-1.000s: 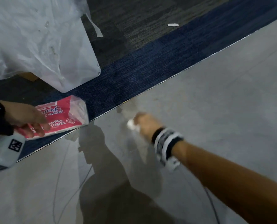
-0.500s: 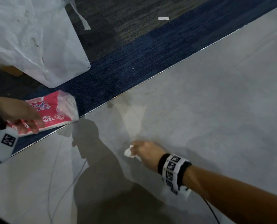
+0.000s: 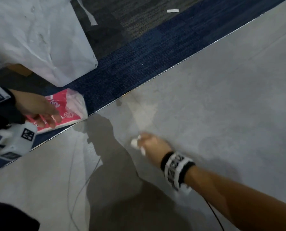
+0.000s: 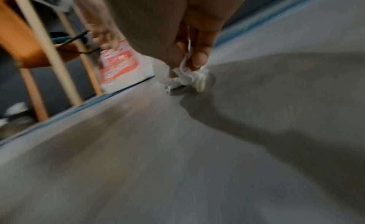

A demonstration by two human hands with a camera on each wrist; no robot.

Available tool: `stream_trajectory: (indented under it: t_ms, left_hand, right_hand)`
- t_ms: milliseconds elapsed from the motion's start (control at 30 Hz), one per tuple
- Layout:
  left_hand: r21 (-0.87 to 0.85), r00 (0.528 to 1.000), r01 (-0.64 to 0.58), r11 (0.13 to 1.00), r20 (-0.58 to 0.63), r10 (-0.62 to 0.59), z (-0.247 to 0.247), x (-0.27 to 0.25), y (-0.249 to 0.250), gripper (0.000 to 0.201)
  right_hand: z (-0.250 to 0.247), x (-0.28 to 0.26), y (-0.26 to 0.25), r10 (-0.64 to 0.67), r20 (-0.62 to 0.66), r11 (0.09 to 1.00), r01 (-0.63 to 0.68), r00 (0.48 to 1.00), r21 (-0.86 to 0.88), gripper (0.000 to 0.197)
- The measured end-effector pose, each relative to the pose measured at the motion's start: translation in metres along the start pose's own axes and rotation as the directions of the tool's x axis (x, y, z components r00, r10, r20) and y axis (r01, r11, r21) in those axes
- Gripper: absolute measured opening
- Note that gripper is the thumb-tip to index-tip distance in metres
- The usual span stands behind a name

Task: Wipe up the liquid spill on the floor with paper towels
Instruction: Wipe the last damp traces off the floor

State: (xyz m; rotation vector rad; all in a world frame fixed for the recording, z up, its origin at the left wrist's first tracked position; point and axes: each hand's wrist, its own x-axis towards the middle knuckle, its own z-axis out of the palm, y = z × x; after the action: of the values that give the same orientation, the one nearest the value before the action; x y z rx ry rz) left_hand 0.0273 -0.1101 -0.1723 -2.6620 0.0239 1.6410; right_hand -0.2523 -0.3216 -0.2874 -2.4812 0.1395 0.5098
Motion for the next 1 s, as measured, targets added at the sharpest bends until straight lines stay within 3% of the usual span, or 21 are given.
stream_trajectory:
  t_ms: [67, 100, 167, 233, 300, 367, 400, 467, 500, 533, 600, 667, 700, 733, 767, 833, 900, 933, 967, 1000]
  left_hand:
    - [-0.007, 0.999, -0.018, 1.000, -0.033, 0.018, -0.001, -0.003, -0.002, 0.025]
    - [-0.009, 0.999, -0.013, 1.000, -0.052, 0.013, -0.003, -0.002, -0.003, 0.025]
    - [-0.053, 0.996, -0.021, 0.998, -0.086, 0.016, -0.004, -0.007, 0.000, 0.026]
    - [-0.090, 0.994, -0.026, 0.996, -0.105, 0.017, -0.003, -0.011, 0.001, 0.026]
    - [-0.067, 0.995, -0.012, 0.998, -0.095, 0.006, -0.002, -0.013, -0.002, 0.026]
    - [-0.039, 0.997, 0.008, 0.999, -0.076, -0.011, -0.002, -0.014, -0.006, 0.025]
    - [-0.028, 0.997, 0.018, 0.999, -0.068, -0.020, -0.002, -0.016, -0.008, 0.024]
    - [-0.020, 0.997, 0.040, 0.999, -0.066, -0.041, -0.002, -0.023, -0.008, 0.023]
    - [-0.017, 0.997, 0.036, 0.999, -0.071, -0.037, -0.002, -0.026, -0.006, 0.021]
    - [-0.022, 0.996, 0.029, 0.999, -0.078, -0.031, -0.002, -0.028, -0.004, 0.019]
    - [-0.020, 0.997, 0.012, 1.000, -0.072, -0.014, 0.001, -0.033, 0.003, 0.019]
    - [-0.017, 0.997, -0.020, 1.000, -0.068, 0.019, 0.006, -0.035, 0.011, 0.021]
    - [-0.036, 0.997, -0.028, 0.999, -0.075, 0.025, 0.007, -0.036, 0.015, 0.021]
    - [-0.056, 0.996, -0.028, 0.998, -0.081, 0.023, 0.008, -0.037, 0.018, 0.021]
    - [-0.062, 0.997, -0.027, 0.998, -0.078, 0.022, 0.009, -0.038, 0.020, 0.022]
    - [-0.055, 0.997, -0.011, 0.998, -0.072, 0.007, 0.006, -0.038, 0.017, 0.028]
    - [-0.028, 0.997, 0.008, 1.000, -0.078, -0.010, 0.006, -0.039, 0.014, 0.029]
    - [-0.018, 0.997, 0.020, 1.000, -0.073, -0.022, 0.007, -0.041, 0.013, 0.028]
    - [-0.019, 0.998, 0.021, 1.000, -0.067, -0.022, 0.008, -0.043, 0.012, 0.028]
    - [-0.025, 0.998, 0.016, 1.000, -0.063, -0.017, 0.010, -0.045, 0.014, 0.027]
  right_hand:
    - [-0.005, 0.037, 0.000, 0.085, -0.155, 0.994, -0.094, 0.984, -0.053, 0.020]
    - [0.004, 0.051, -0.015, 0.080, -0.173, 0.992, -0.095, 0.982, -0.081, 0.023]
    - [0.026, 0.048, -0.061, -0.071, -0.009, 0.991, 0.070, 0.997, -0.116, 0.025]
    - [0.043, 0.023, -0.098, -0.249, 0.164, 0.968, 0.248, 0.955, 0.023, 0.023]
    - [0.029, 0.017, -0.076, -0.245, 0.133, 0.967, 0.232, 0.960, 0.110, 0.026]
    - [0.001, 0.036, -0.015, -0.116, -0.045, 0.992, 0.118, 0.992, 0.040, 0.040]
    - [-0.022, 0.045, 0.021, 0.030, -0.172, 0.999, -0.038, 0.985, -0.039, 0.041]
    - [-0.064, 0.052, 0.084, 0.362, -0.366, 0.922, -0.388, 0.857, 0.004, 0.024]
    - [-0.076, 0.050, 0.099, 0.446, -0.416, 0.885, -0.459, 0.793, 0.075, 0.016]
    - [-0.076, 0.051, 0.102, 0.463, -0.421, 0.881, -0.457, 0.780, 0.121, 0.013]
    - [-0.049, 0.057, 0.060, 0.369, -0.375, 0.928, -0.358, 0.850, 0.103, 0.016]
    - [-0.001, 0.054, -0.005, 0.176, -0.106, 0.984, -0.173, 0.979, 0.043, 0.020]
    - [0.020, 0.041, -0.036, 0.044, 0.070, 0.999, -0.045, 0.997, 0.011, 0.023]
    - [0.035, 0.026, -0.057, -0.083, 0.195, 0.997, 0.083, 0.977, 0.008, 0.024]
    - [0.040, 0.012, -0.061, -0.176, 0.243, 0.984, 0.175, 0.954, 0.026, 0.026]
    - [0.024, 0.003, -0.031, -0.197, 0.184, 0.978, 0.178, 0.963, 0.112, 0.028]
    - [-0.005, 0.019, 0.030, -0.029, -0.015, 0.999, 0.029, 0.999, -0.034, 0.025]
    - [-0.026, 0.028, 0.058, 0.104, -0.155, 0.985, -0.124, 0.982, -0.122, 0.021]
    - [-0.042, 0.035, 0.081, 0.259, -0.260, 0.957, -0.284, 0.930, -0.064, 0.017]
    - [-0.052, 0.040, 0.090, 0.340, -0.322, 0.935, -0.355, 0.883, 0.012, 0.013]
